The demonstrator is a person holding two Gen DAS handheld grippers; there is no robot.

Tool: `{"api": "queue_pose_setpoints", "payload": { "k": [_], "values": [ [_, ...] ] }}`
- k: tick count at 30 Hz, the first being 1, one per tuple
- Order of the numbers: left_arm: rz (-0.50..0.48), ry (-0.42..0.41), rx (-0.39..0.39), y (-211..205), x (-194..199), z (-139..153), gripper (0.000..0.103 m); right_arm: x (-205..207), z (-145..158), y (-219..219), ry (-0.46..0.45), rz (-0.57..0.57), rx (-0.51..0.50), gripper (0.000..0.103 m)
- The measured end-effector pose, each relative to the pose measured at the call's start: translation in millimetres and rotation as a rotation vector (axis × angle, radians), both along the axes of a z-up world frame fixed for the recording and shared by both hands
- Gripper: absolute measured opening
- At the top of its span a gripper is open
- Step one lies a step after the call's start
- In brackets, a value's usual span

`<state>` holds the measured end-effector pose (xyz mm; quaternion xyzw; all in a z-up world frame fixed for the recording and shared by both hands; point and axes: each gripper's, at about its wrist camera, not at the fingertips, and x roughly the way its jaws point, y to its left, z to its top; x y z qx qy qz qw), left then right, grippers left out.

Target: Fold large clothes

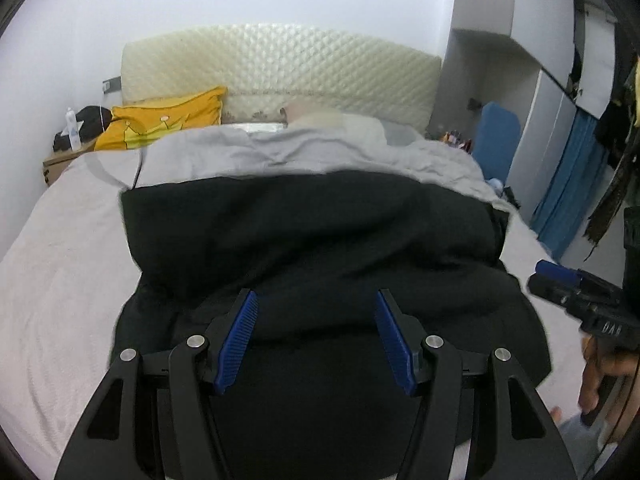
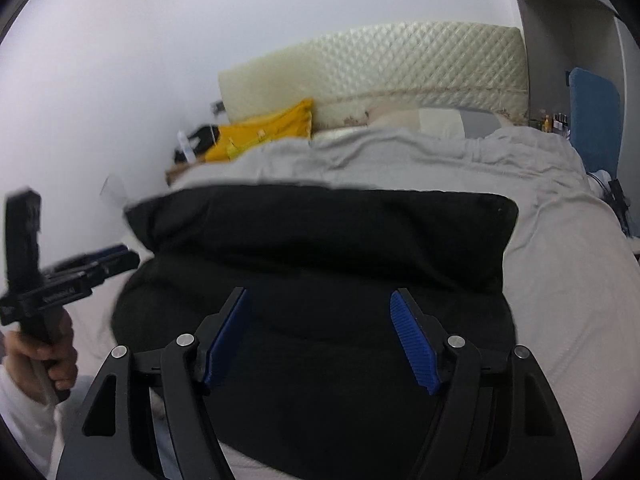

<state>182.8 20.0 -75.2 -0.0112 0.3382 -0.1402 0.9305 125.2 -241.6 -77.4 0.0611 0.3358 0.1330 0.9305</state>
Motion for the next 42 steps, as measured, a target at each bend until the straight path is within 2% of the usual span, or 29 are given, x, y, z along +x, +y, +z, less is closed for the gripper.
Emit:
{"api": "queue_pose_setpoints", "payload": {
  "k": [6, 8, 10, 15, 21, 25, 28, 32, 42],
  "values": [
    [0.035, 0.016, 0.078, -19, 43, -41, 0.061, 42, -38, 5, 0.048, -0.042, -0.033, 0.071],
    [0.040, 0.015, 0.075, -19, 53, -50, 0.061, 49, -43, 4, 0.030, -0.048, -0.064, 0.081],
    [0.048, 0.022, 0.069, -23, 66, -57, 0.061, 57, -48, 0, 0.015, -0.053, -0.055, 0.084],
    [0.075, 0.020, 0.078, -29, 90, -63, 0.061, 78, -54, -5, 0.019, -0.075, -0.021, 0.085],
    [0.118, 0.026, 0.058, -34, 123, -69, 0.061, 105, -55, -8, -0.005, -0.125, -0.038, 0.088],
    [0.128, 0.049, 0.072, -36, 142, -74, 0.061, 124, -61, -5, 0.032, -0.124, -0.047, 0.090],
    [0.119, 0.083, 0.069, -36, 158, -80, 0.061, 134, -68, -3, 0.053, -0.135, -0.068, 0.097],
    [0.122, 0.108, 0.063, -35, 172, -90, 0.062, 148, -75, -2, 0.078, -0.138, -0.059, 0.101],
    [0.111, 0.138, 0.063, -39, 189, -112, 0.062, 169, -96, -3, 0.109, -0.113, -0.037, 0.103]
  ]
}}
